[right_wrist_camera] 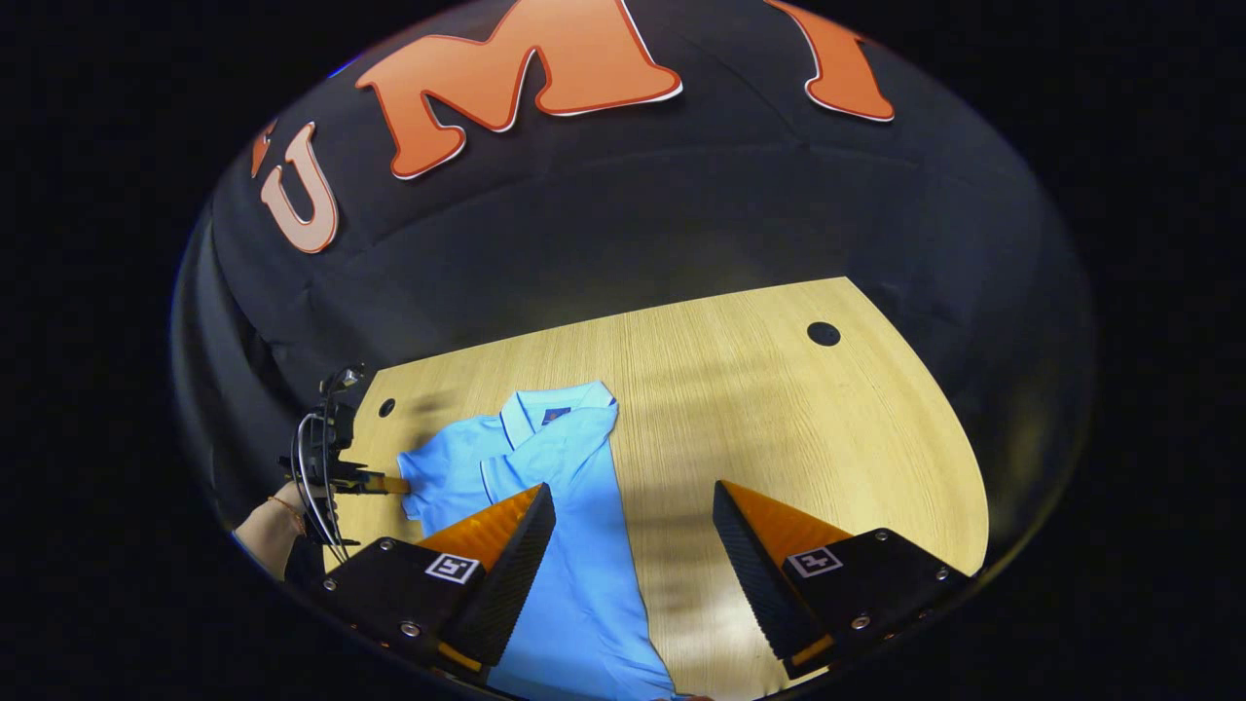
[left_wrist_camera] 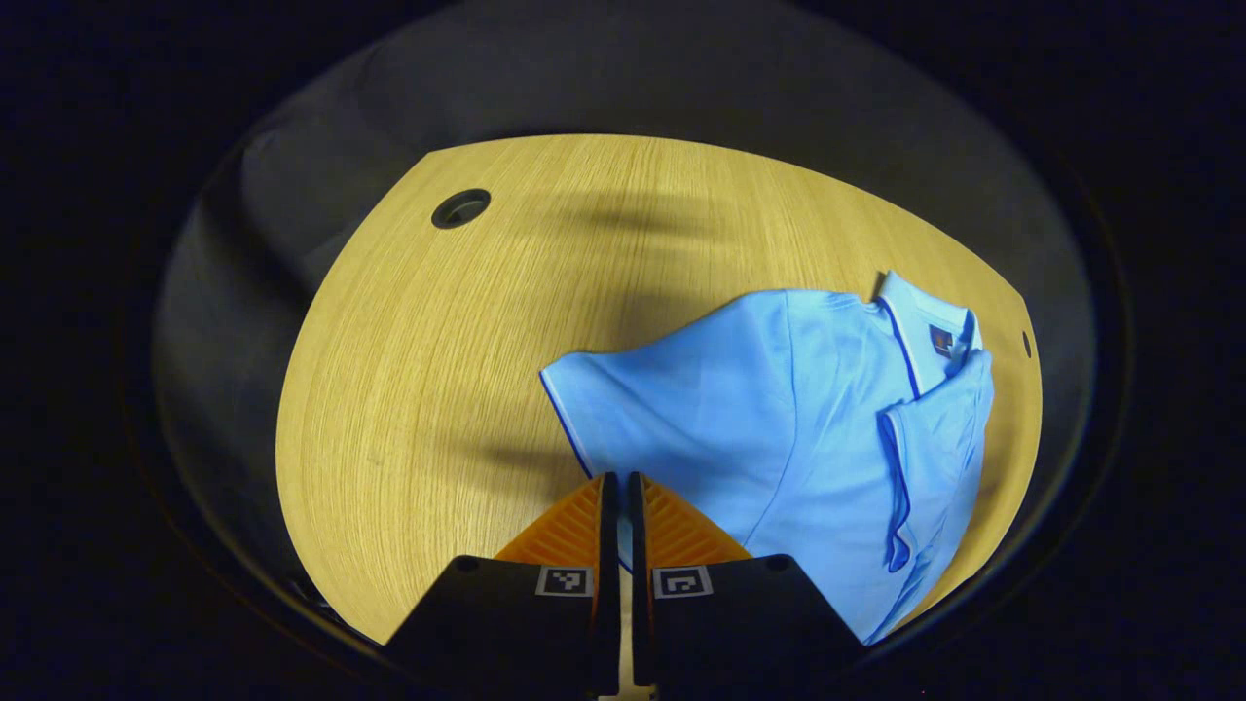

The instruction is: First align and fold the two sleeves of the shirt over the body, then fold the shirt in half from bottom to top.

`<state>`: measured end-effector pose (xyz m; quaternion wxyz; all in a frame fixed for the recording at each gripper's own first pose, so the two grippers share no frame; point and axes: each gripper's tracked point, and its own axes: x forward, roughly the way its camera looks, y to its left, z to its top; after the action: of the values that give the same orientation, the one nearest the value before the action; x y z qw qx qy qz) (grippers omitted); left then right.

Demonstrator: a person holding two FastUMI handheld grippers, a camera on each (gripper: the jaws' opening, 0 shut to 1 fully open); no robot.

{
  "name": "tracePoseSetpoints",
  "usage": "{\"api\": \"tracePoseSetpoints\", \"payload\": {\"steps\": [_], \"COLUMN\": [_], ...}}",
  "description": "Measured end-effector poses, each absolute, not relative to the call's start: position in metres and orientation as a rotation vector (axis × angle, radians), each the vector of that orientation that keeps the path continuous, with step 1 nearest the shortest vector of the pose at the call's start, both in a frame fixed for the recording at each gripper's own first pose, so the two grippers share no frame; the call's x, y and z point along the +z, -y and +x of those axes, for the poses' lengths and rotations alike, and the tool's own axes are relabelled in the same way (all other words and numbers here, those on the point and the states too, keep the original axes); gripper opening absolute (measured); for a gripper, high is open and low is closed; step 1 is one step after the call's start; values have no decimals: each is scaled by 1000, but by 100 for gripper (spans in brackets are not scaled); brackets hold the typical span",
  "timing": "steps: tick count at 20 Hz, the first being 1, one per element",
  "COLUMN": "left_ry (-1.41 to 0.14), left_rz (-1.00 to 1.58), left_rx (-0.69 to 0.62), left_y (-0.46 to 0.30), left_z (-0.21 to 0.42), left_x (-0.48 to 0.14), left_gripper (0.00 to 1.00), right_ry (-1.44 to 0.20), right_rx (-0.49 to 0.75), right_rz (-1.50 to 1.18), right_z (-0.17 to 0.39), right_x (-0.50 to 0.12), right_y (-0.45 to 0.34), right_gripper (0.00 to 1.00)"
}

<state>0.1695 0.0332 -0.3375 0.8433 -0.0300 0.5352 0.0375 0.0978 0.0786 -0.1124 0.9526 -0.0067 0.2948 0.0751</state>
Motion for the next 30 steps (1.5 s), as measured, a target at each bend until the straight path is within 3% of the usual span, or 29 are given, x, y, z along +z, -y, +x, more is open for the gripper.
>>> {"api": "tracePoseSetpoints", "payload": {"steps": [14, 26, 30], "left_ry": [-947, -997, -1027], "left_rz": [-50, -19, -11], "left_rx": [-204, -397, -397], "left_y": [96, 222, 239], "left_z": [171, 148, 143], "left_x": [-228, -251, -267], "left_gripper": [8, 9, 9], "right_ry": [-546, -554, -565], "right_rx": [123, 80, 67], "right_rz": [-13, 10, 4], "right_z": [90, 81, 80], "right_x": [-98, -108, -114], "right_y": [-52, -13, -6], "right_gripper": [99, 99, 99]}}
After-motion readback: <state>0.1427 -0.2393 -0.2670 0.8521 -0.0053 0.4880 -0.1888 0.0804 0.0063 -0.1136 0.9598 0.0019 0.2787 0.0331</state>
